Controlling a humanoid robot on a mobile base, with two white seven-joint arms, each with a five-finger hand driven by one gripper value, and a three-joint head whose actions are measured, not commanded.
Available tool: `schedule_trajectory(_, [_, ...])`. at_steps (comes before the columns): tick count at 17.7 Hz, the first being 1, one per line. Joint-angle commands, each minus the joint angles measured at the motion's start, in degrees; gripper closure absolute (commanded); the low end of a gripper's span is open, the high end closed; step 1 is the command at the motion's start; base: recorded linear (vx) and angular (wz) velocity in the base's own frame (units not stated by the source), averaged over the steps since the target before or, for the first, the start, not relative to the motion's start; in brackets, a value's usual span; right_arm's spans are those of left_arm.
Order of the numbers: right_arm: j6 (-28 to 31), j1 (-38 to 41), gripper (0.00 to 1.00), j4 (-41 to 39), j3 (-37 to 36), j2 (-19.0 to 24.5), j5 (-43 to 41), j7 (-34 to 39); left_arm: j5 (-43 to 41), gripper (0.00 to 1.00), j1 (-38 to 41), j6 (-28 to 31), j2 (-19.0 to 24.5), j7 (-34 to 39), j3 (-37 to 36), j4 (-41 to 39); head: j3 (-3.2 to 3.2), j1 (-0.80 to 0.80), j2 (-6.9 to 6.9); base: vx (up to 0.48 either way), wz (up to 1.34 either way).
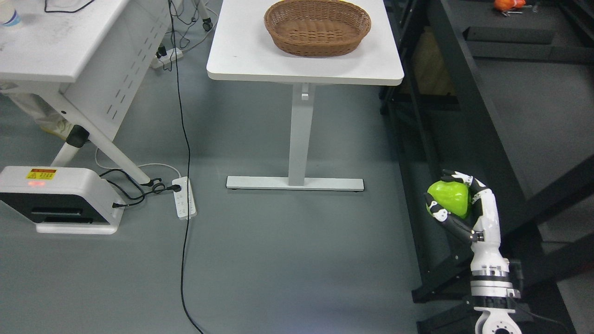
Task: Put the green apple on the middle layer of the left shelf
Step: 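Turn toward the black shelf carrying the apple in the right hand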
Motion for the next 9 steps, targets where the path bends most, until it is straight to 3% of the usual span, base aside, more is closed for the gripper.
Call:
schedule_trajectory(1, [0.05,-0.15,1.00,-0.45,0.31,0.20,0.04,-0.08,0.00,0.00,0.52,-0.03,1.00,0.05,0.00,0.00,0.00,0.00,0.00,-0.196,-0.42])
schedule_trajectory(9, [0.05,-0.15,1.00,-0.63,-0.13,-0.06,0.04,-0.52,0.00,0.00,0.52,-0.03,1.00,-0.04,0.00,0.00,0.00,0.00,0.00,-0.181,-0.54])
